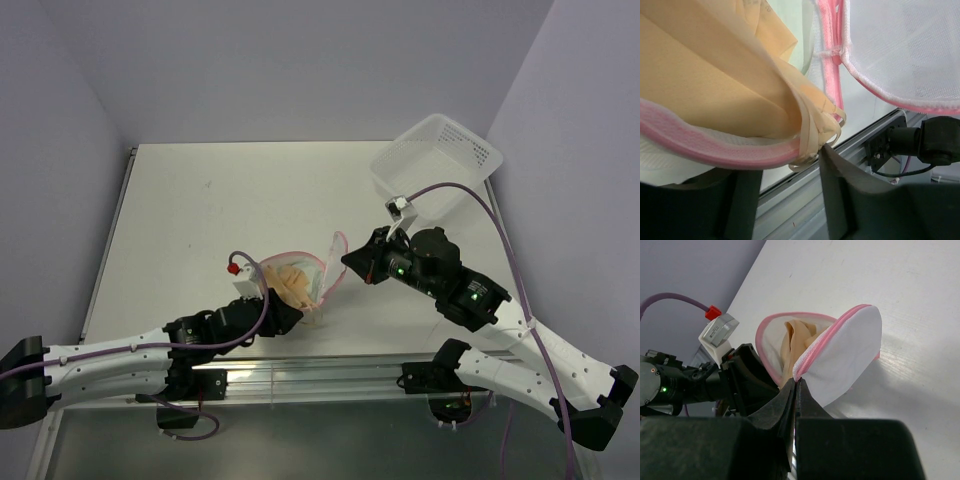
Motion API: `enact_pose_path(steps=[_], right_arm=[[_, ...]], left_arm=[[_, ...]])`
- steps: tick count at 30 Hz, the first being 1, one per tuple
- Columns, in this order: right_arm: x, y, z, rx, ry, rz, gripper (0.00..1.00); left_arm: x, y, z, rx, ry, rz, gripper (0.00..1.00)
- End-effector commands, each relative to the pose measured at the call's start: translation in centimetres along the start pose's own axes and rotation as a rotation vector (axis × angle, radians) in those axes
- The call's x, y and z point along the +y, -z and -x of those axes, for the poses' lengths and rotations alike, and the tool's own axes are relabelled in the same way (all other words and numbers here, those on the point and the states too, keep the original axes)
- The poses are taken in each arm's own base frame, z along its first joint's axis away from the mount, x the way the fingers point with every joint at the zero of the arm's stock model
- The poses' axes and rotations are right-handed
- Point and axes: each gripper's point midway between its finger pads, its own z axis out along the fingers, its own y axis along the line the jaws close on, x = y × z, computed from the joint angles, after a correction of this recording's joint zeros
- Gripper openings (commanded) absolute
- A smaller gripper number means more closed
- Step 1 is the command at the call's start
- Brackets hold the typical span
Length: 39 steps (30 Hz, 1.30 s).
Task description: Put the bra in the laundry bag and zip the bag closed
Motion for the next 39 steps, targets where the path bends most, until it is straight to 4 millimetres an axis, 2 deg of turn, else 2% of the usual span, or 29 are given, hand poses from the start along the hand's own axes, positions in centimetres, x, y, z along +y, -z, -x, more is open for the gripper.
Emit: enact_pose_path(steps=[1, 5, 9, 14, 17, 18, 21, 23, 25, 29, 30, 33, 36, 39], right_arm=[[0.8, 0.2, 1.0, -0.05, 0.011, 0.042, 0.0], [0.8, 0.2, 1.0, -0.051, 0.011, 0.041, 0.0], [0.5, -0.2, 0.6, -0.041, 0.012, 0.032, 0.0], [0.4, -0.1, 0.6, -0.044, 0.014, 0.026, 0.0], [0.2, -0.2, 0.5, -0.042, 0.015, 0.023, 0.0], [0.1, -0.2, 0.4, -0.039, 0.015, 0.02, 0.0], [-0.2, -0.4, 0.0, -0.031, 0.017, 0.005, 0.0], [-0.4, -0.4, -0.1, -0.028, 0.02, 0.001, 0.0], [-0.5, -0.4, -0.3, -0.022, 0.023, 0.001, 0.0], [-0.4, -0.2, -0.9, -0.013, 0.024, 0.018, 0.0], [-0.3, -0.2, -1.0, -0.011, 0.024, 0.024, 0.0], [0.1, -0.1, -1.2, 0.0, 0.03, 0.037, 0.0], [0.6, -0.1, -1.4, 0.005, 0.042, 0.053, 0.0], [1.0, 0.0, -1.6, 0.009, 0.053, 0.067, 0.0]], left_arm=[[-0.8, -0.4, 0.9, -0.058, 0.024, -0.028, 0.5], [-1.8, -0.3, 1.0, -0.057, 0.028, -0.063, 0.4], [-3.1, 0.1, 0.2, -0.009, 0.02, -0.103, 0.3], [-6.6, 1.3, -1.1, 0.126, -0.006, -0.207, 0.26], [-8.5, 2.2, -0.7, 0.15, -0.017, -0.266, 0.13], [-9.3, 2.5, -0.3, 0.145, -0.017, -0.291, 0.06], [-10.8, 3.2, 0.4, 0.143, -0.029, -0.334, 0.01], [-11.2, 3.3, 1.2, 0.118, -0.03, -0.331, 0.0], [-10.9, 3.5, 2.2, 0.077, -0.022, -0.302, 0.0], [-8.8, 3.5, 6.2, -0.102, -0.012, -0.164, 0.0], [-8.2, 3.6, 8.2, -0.179, -0.002, -0.125, 0.0], [-7.2, 3.6, 10.9, -0.274, -0.011, -0.066, 0.0], [-6.1, 3.0, 12.1, -0.292, -0.042, -0.016, 0.0], [-4.8, 1.8, 11.7, -0.269, -0.083, 0.038, 0.0]])
